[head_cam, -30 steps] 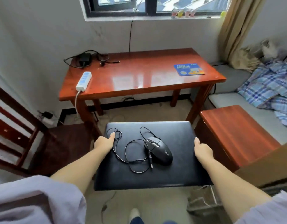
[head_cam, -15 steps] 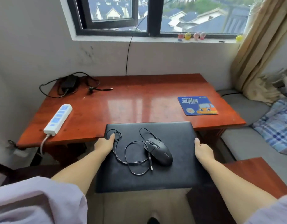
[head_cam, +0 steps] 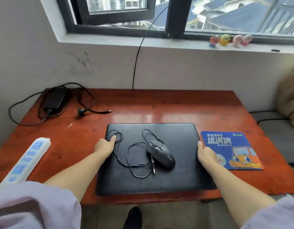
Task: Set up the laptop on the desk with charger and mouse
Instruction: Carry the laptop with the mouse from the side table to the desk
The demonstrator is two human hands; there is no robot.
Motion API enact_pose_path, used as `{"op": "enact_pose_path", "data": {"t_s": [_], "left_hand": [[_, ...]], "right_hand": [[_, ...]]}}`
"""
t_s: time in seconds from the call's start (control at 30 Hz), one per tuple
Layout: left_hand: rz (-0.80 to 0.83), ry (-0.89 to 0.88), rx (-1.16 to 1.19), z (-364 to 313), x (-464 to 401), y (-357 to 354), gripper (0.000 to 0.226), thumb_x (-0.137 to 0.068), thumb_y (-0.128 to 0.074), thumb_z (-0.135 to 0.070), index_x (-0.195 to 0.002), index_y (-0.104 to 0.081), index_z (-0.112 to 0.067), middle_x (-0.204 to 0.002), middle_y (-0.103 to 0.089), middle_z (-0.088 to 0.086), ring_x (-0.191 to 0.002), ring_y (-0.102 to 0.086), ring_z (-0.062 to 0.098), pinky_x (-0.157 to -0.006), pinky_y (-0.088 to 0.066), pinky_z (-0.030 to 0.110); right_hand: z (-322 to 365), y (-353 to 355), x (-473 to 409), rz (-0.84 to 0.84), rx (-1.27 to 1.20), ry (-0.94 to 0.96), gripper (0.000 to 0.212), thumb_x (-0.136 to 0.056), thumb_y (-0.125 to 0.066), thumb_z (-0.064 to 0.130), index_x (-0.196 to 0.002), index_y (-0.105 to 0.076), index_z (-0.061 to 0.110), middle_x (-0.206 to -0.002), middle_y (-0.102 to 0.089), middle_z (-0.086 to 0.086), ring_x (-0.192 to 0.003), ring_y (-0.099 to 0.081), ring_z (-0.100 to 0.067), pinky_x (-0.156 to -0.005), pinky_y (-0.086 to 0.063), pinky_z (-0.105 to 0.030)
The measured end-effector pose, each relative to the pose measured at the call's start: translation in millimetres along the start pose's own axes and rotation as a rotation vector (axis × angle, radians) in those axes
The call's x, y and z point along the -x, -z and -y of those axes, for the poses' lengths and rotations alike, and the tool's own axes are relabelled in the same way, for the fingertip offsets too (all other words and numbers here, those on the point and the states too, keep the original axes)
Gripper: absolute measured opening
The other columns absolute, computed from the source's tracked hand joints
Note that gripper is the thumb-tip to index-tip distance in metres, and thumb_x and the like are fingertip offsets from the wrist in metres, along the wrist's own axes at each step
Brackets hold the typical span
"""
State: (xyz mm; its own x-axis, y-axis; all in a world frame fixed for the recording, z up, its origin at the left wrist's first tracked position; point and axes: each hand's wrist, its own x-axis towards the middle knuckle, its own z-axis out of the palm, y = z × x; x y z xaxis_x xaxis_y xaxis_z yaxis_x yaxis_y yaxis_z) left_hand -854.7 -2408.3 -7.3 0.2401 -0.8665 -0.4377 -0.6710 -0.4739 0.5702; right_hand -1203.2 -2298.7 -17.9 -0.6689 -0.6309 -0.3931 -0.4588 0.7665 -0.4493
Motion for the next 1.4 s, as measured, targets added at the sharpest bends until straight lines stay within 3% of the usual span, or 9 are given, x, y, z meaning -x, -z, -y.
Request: {"op": "enact_pose_path", "data": {"t_s": [0.2,0.43,0.93,1.07,1.2,1.3,1.4], "left_hand": [[0.034,0.005,-0.072,-58.0,-65.7,-15.4,0.070,-0.091,-0.045,-0.051,-0.124,-0.046,0.010,-0.131,-0.052,0.028,-0.120,-0.049,0.042,-0.095,-0.041,0.038],[0.028,0.022,-0.169,-93.3,-113.8,-42.9,0.071,-0.091,-0.043,-0.053,-0.120,-0.047,0.012,-0.127,-0.054,0.030,-0.117,-0.050,0.044,-0.094,-0.041,0.040],[-0.029,-0.059,-0.451,-95.2,-149.1,-49.9,0.072,-0.087,-0.029,-0.065,-0.113,-0.052,-0.002,-0.120,-0.059,0.024,-0.109,-0.056,0.040,-0.086,-0.044,0.041],[-0.077,-0.151,-0.620,-91.6,-149.3,-43.5,0.068,-0.088,-0.025,-0.064,-0.103,-0.057,-0.006,-0.111,-0.064,0.021,-0.099,-0.061,0.038,-0.074,-0.044,0.037],[0.002,-0.143,-0.631,-90.5,-148.2,-40.2,0.066,-0.089,-0.024,-0.063,-0.106,-0.051,-0.005,-0.107,-0.064,0.021,-0.081,-0.066,0.037,-0.068,-0.047,0.035],[0.016,-0.127,-0.569,-89.4,-139.9,-42.2,0.064,-0.092,-0.026,-0.058,-0.115,-0.045,-0.002,-0.116,-0.061,0.025,-0.099,-0.061,0.041,-0.078,-0.045,0.040],[0.025,-0.123,-0.504,-86.1,-127.9,-42.5,0.058,-0.093,-0.028,-0.054,-0.117,-0.042,-0.003,-0.117,-0.060,0.027,-0.105,-0.058,0.042,-0.079,-0.043,0.042]], "right_hand": [[31.6,2.6,-67.7,0.033,0.014,-0.032,0.068,-0.096,-0.020,0.049,-0.117,-0.053,-0.007,-0.122,-0.056,-0.028,-0.111,-0.052,-0.039,-0.079,-0.037,-0.038],[59.8,13.1,-140.0,0.087,0.149,0.039,0.065,-0.098,-0.021,0.044,-0.109,-0.057,-0.009,-0.118,-0.058,-0.031,-0.110,-0.054,-0.041,-0.088,-0.041,-0.040],[65.5,18.7,-174.4,0.115,0.468,0.294,0.057,-0.098,-0.018,0.045,-0.094,-0.058,0.004,-0.102,-0.065,-0.022,-0.093,-0.059,-0.037,-0.068,-0.038,-0.037],[66.2,21.7,-177.0,0.108,0.551,0.340,0.054,-0.099,-0.019,0.043,-0.092,-0.058,0.005,-0.100,-0.065,-0.020,-0.091,-0.060,-0.036,-0.067,-0.038,-0.036],[68.2,19.2,-175.1,0.107,0.552,0.310,0.054,-0.099,-0.018,0.041,-0.101,-0.056,0.003,-0.105,-0.064,-0.021,-0.095,-0.059,-0.036,-0.070,-0.039,-0.038],[70.4,18.6,-171.2,0.137,0.544,0.275,0.053,-0.099,-0.017,0.040,-0.109,-0.052,0.001,-0.111,-0.061,-0.023,-0.099,-0.058,-0.037,-0.072,-0.038,-0.038],[74.3,22.3,-167.9,0.156,0.525,0.232,0.053,-0.099,-0.019,0.042,-0.112,-0.050,0.001,-0.118,-0.059,-0.023,-0.105,-0.056,-0.037,-0.077,-0.040,-0.039]]}}
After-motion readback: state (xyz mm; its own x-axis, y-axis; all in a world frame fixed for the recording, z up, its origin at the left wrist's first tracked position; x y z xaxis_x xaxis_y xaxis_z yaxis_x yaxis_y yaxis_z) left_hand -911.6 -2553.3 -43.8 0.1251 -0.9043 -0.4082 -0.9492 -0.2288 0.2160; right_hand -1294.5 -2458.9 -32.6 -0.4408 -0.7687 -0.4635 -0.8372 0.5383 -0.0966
